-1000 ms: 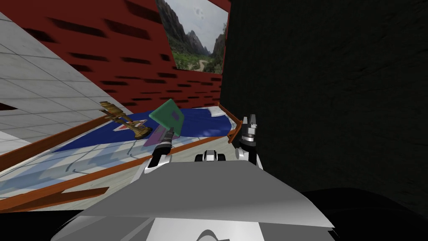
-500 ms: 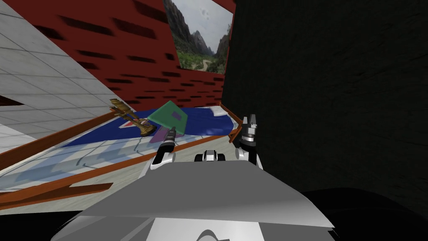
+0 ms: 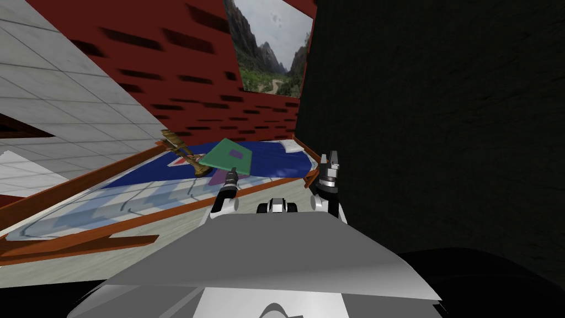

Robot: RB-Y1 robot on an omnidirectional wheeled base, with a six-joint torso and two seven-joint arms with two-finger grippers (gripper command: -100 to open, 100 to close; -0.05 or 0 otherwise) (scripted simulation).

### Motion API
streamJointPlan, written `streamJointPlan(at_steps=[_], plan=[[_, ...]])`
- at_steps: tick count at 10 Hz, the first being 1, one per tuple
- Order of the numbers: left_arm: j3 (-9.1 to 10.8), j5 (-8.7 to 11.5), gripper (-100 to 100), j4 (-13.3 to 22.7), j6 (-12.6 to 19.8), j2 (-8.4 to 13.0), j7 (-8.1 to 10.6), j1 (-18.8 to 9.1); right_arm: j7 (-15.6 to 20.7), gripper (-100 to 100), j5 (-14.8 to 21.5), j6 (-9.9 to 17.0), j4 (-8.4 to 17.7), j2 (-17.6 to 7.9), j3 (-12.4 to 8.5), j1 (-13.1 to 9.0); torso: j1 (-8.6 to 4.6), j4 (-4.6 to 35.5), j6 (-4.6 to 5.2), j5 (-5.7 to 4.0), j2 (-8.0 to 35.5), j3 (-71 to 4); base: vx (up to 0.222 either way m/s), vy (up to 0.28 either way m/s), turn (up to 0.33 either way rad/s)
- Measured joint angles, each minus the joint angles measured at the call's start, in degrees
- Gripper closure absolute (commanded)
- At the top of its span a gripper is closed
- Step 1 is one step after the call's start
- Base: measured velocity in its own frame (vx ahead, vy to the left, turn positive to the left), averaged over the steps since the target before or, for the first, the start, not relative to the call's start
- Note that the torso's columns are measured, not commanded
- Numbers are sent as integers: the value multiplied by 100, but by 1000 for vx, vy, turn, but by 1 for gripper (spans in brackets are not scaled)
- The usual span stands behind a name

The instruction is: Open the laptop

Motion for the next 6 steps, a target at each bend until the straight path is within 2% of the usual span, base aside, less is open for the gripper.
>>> streamJointPlan(at_steps=[2,3,4,5,6], plan=[[-38,175,100,205,-97,-105,197,-130,0,0,0,0,0,0,0,0,0,3,-3,-3,5,2,-22,58,10],[-42,184,100,223,-101,-110,217,-131,0,0,0,0,0,0,0,0,-13,4,-3,-7,3,1,-9,40,53],[-71,301,100,386,-205,-119,323,-193,0,0,0,0,0,0,0,0,-9,-2,0,-1,2,1,-21,54,38],[-118,445,-100,508,-309,-114,486,-214,0,0,0,0,0,0,0,0,2,2,-2,0,7,4,-49,17,-145],[-31,446,-100,523,-263,-117,518,-307,0,0,0,0,0,1,1,-1,-7,3,1,-2,14,8,-97,-6,-212]])
